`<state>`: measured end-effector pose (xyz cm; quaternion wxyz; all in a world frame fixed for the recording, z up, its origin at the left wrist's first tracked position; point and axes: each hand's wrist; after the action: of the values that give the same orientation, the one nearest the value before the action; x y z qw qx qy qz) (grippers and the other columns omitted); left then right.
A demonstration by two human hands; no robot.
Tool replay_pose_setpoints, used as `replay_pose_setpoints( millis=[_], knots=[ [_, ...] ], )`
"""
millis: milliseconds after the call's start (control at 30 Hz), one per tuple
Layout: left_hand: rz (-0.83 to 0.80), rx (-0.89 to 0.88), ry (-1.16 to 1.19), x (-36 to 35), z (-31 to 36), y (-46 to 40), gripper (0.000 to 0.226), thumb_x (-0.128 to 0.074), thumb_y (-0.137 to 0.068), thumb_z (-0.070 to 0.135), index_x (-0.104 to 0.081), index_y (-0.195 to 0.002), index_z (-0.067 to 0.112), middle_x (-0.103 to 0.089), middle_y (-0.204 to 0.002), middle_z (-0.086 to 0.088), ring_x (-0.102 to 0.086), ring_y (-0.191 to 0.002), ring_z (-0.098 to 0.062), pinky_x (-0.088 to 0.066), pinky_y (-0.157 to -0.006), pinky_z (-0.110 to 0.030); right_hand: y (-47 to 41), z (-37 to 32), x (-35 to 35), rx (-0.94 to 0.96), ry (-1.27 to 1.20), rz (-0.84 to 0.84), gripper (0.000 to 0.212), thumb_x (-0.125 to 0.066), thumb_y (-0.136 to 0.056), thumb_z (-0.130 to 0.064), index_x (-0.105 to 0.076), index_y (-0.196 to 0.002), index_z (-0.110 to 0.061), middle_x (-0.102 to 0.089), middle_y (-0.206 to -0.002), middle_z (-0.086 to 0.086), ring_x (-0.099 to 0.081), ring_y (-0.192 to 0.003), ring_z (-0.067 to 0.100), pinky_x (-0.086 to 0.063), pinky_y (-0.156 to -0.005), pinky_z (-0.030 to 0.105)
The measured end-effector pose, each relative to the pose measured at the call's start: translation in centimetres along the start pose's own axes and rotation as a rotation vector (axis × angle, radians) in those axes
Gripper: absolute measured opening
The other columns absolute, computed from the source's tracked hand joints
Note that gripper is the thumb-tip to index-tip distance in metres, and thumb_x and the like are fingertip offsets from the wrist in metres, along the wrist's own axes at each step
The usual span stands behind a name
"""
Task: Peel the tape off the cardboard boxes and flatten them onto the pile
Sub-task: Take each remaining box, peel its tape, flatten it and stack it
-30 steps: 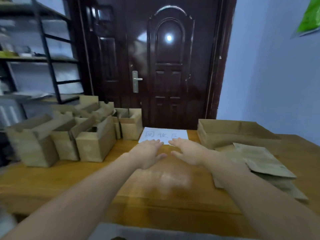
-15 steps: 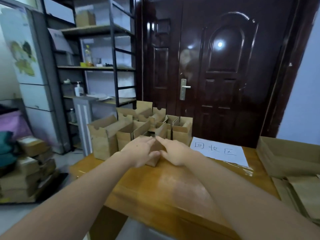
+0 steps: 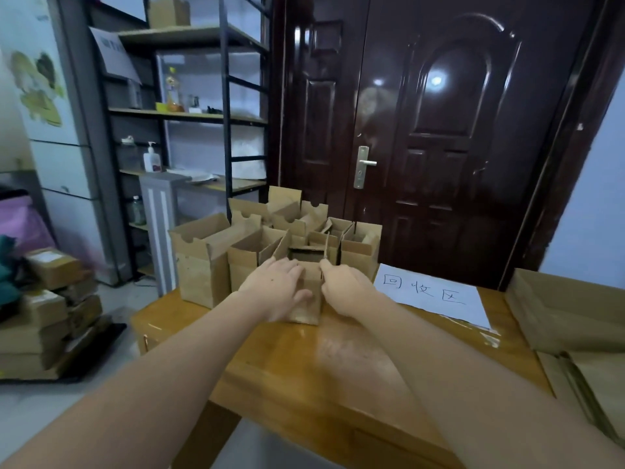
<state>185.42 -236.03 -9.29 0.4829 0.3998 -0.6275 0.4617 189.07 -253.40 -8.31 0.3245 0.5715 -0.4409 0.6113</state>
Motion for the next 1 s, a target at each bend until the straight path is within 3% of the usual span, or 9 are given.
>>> replay_pose_setpoints(
  millis=[200, 367, 500, 567, 633, 733, 833, 900, 1000],
  knots=[
    [0.063, 0.026, -0.035, -0.2, 1.5, -0.2, 0.075, -0.029, -0.104, 0.065, -0.029, -0.160, 0.015, -0.023, -0.169, -0.005, -0.015, -0.157, -0.023, -0.009, -0.128, -0.045, 3.9, 5.9, -0.4, -0.091, -0.258, 0.145, 0.017, -0.040, -0.098, -0.024, -0.052, -0.109, -0.025, -0.064, -0.086, 0.006, -0.059, -0.080, 0.031, -0.054, -0.072, 0.044],
    [0.034, -0.074, -0.008, -0.9, 5.0, -0.1, 0.075, -0.034, -0.103, 0.065, -0.027, -0.161, 0.020, -0.028, -0.168, -0.001, -0.020, -0.156, -0.019, -0.009, -0.128, -0.040, 8.3, 10.4, -0.1, -0.257, -0.596, 0.315, 0.024, -0.046, -0.101, -0.015, -0.066, -0.115, -0.017, -0.062, -0.079, -0.007, -0.053, -0.070, 0.009, -0.038, -0.059, 0.023],
    [-0.018, -0.134, 0.056, -1.0, 10.5, 0.6, 0.071, -0.039, -0.106, 0.056, -0.016, -0.164, 0.022, -0.023, -0.169, 0.000, -0.021, -0.155, -0.022, -0.012, -0.126, -0.036, 11.8, 14.0, -0.3, -0.437, -0.712, 0.397, 0.031, -0.049, -0.104, -0.022, -0.063, -0.130, -0.013, -0.066, -0.126, 0.006, -0.060, -0.112, 0.021, -0.044, -0.079, 0.026],
    [-0.002, -0.133, 0.088, -1.4, 13.0, 0.5, 0.067, -0.039, -0.108, 0.050, -0.017, -0.164, 0.021, -0.028, -0.168, -0.002, -0.028, -0.153, -0.024, -0.021, -0.124, -0.037, 12.8, 15.5, -1.1, -0.435, -0.628, 0.324, 0.040, -0.047, -0.106, -0.027, -0.054, -0.143, -0.013, -0.049, -0.152, 0.011, -0.052, -0.130, 0.026, -0.046, -0.096, 0.033],
    [0.040, -0.119, 0.099, -1.9, 15.1, 0.1, 0.059, -0.038, -0.109, 0.046, -0.029, -0.160, 0.019, -0.044, -0.159, -0.004, -0.044, -0.142, -0.024, -0.037, -0.117, -0.038, 13.6, 16.7, -1.7, -0.385, -0.542, 0.246, 0.054, -0.048, -0.104, -0.041, -0.043, -0.153, -0.019, -0.021, -0.168, 0.002, -0.034, -0.148, 0.026, -0.037, -0.113, 0.038],
    [0.103, -0.104, 0.050, -2.1, 17.8, -0.2, 0.046, -0.038, -0.108, 0.047, -0.047, -0.144, 0.019, -0.063, -0.135, -0.002, -0.062, -0.118, -0.022, -0.053, -0.099, -0.035, 14.7, 17.6, -1.9, -0.396, -0.607, 0.170, 0.089, -0.059, -0.087, -0.071, -0.030, -0.158, -0.026, -0.027, -0.164, -0.005, -0.034, -0.147, 0.023, -0.040, -0.113, 0.043],
    [0.168, -0.161, -0.083, -2.2, 20.2, -0.1, 0.042, -0.038, -0.106, 0.054, -0.054, -0.127, 0.021, -0.066, -0.111, 0.003, -0.065, -0.096, -0.017, -0.056, -0.084, -0.030, 15.8, 18.6, -2.3, -0.409, -0.764, 0.105, 0.123, -0.092, -0.054, -0.063, -0.022, -0.151, -0.035, -0.041, -0.141, -0.011, -0.047, -0.129, 0.019, -0.055, -0.091, 0.038],
    [0.194, -0.224, -0.150, -2.5, 21.3, -0.2, 0.048, -0.036, -0.105, 0.059, -0.054, -0.129, 0.021, -0.065, -0.109, 0.003, -0.065, -0.094, -0.017, -0.057, -0.083, -0.031, 16.3, 19.4, -2.9, -0.408, -0.735, 0.137, 0.138, -0.098, -0.041, -0.057, -0.017, -0.150, -0.034, -0.033, -0.142, -0.009, -0.041, -0.132, 0.018, -0.051, -0.101, 0.041],
    [0.208, -0.315, -0.101, -2.6, 22.2, -0.3, 0.062, -0.029, -0.104, 0.063, -0.046, -0.146, 0.021, -0.065, -0.126, 0.002, -0.065, -0.110, -0.019, -0.054, -0.096, -0.033, 16.5, 20.0, -3.7, -0.412, -0.745, 0.229, 0.139, -0.097, -0.051, -0.051, -0.009, -0.155, -0.029, -0.020, -0.148, -0.008, -0.028, -0.137, 0.016, -0.039, -0.112, 0.040]
  ],
)
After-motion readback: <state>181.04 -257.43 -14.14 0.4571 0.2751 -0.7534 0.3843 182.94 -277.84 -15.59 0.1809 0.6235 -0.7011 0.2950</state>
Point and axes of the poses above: each hand's wrist, its own y-axis away from the middle knuckle, its own x-axis out of the back of the hand, z = x × y
